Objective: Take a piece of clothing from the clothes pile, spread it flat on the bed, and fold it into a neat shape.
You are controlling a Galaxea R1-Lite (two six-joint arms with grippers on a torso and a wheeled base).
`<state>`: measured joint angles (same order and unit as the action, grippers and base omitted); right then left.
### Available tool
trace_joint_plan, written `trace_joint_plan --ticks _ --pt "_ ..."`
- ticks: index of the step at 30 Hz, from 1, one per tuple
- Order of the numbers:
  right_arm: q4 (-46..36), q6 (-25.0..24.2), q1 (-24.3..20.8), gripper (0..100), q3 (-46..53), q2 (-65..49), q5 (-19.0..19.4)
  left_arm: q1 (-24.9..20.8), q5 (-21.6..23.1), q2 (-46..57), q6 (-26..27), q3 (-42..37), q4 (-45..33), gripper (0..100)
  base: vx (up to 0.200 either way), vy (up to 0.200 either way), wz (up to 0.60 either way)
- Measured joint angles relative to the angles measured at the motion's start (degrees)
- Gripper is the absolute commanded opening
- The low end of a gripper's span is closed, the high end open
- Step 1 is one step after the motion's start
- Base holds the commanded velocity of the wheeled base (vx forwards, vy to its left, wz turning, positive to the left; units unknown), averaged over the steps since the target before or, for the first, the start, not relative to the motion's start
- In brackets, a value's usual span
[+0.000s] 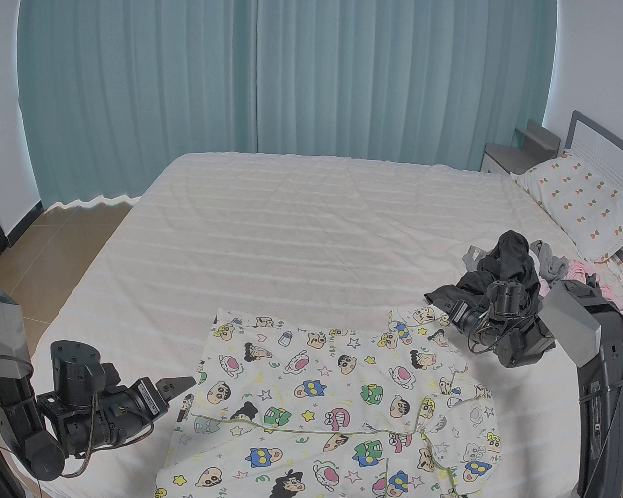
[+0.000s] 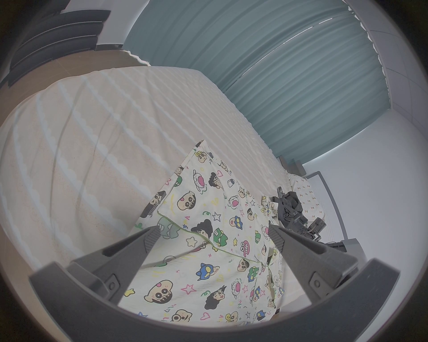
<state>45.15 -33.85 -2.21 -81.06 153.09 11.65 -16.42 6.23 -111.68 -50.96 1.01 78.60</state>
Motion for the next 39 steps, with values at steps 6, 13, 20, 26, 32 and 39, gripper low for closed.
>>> trace_joint_plan --ticks 6,13,20,26,32,39 --pt "-1.43 1.12 -0.13 100 -0.5 1.21 -0.62 0.0 0.01 -0.28 0.05 0.0 0.02 100 0.0 0.0 0.0" --pt "-1.61 1.28 -0.38 100 2.15 0.35 -0.74 0.06 0.01 -0.56 0.1 0.0 0.02 100 0.0 0.0 0.0" --pt "-1.19 1.34 -1.65 0 2.52 0.05 -0.74 0.06 0.0 -0.98 0.1 0.0 0.04 100 0.0 0.0 0.0" --pt "-0.79 1.32 -1.78 0 -3.1 3.22 -3.43 0.06 -0.13 -1.83 0.07 0.0 2.17 100 0.0 0.0 0.0" --pt "0.96 1.01 -1.23 0 -4.85 4.55 -4.38 0.09 -0.22 -2.71 0.07 0.0 2.5 100 0.0 0.0 0.0" --pt "5.73 1.23 -1.15 0 -5.08 4.63 -6.68 0.06 -0.24 -3.04 0.1 0.0 2.5 100 0.0 0.0 0.0"
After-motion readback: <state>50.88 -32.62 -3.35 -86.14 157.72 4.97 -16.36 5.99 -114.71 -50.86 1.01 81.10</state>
